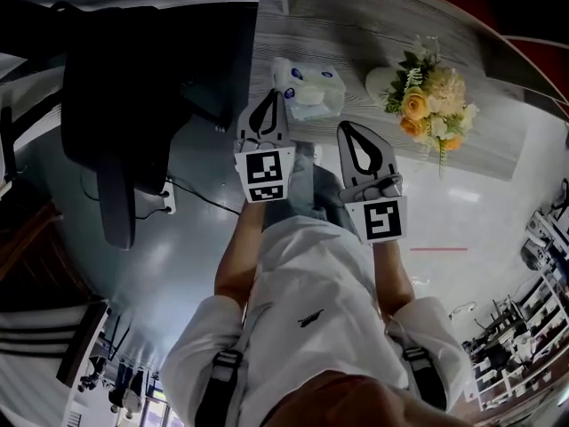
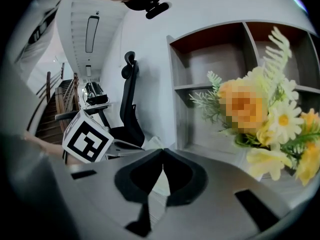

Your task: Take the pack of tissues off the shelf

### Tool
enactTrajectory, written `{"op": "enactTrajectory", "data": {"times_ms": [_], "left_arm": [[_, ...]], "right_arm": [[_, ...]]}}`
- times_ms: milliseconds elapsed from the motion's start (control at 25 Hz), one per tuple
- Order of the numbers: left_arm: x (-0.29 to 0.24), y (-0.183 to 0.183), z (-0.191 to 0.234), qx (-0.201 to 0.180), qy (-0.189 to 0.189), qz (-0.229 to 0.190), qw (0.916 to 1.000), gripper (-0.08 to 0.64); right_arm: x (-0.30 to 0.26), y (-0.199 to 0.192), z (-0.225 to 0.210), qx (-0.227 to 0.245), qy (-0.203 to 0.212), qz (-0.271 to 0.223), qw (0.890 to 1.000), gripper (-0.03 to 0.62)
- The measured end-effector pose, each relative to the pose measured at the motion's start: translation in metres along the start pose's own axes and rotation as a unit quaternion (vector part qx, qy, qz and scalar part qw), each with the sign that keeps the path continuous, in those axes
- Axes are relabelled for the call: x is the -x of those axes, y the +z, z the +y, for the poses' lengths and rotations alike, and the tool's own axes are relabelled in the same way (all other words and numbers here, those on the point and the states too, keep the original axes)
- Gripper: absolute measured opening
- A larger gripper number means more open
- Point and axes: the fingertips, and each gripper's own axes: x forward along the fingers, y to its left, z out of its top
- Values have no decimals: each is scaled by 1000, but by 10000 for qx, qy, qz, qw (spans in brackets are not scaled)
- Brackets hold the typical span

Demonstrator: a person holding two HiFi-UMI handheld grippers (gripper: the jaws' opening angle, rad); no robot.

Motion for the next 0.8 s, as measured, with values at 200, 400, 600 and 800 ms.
{"op": "enactTrajectory", "data": {"times_ms": [200,400,600,800], "left_arm": [[-8,-10,-2,4,-29,75,10000,29],[-14,-17,-2,-56,6,138,9999,31],[-13,-20,2,-48,63,157,9998,32],[-9,-18,8,-54,140,128,9998,130]], "right_arm": [[-2,-4,-2,-77,-46,-4,10000,26],[-1,-9,-7,-59,-69,50,9999,26],[-1,-11,-8,-64,-80,58,9999,26],[-3,-10,-6,-35,-42,39,10000,26]]}}
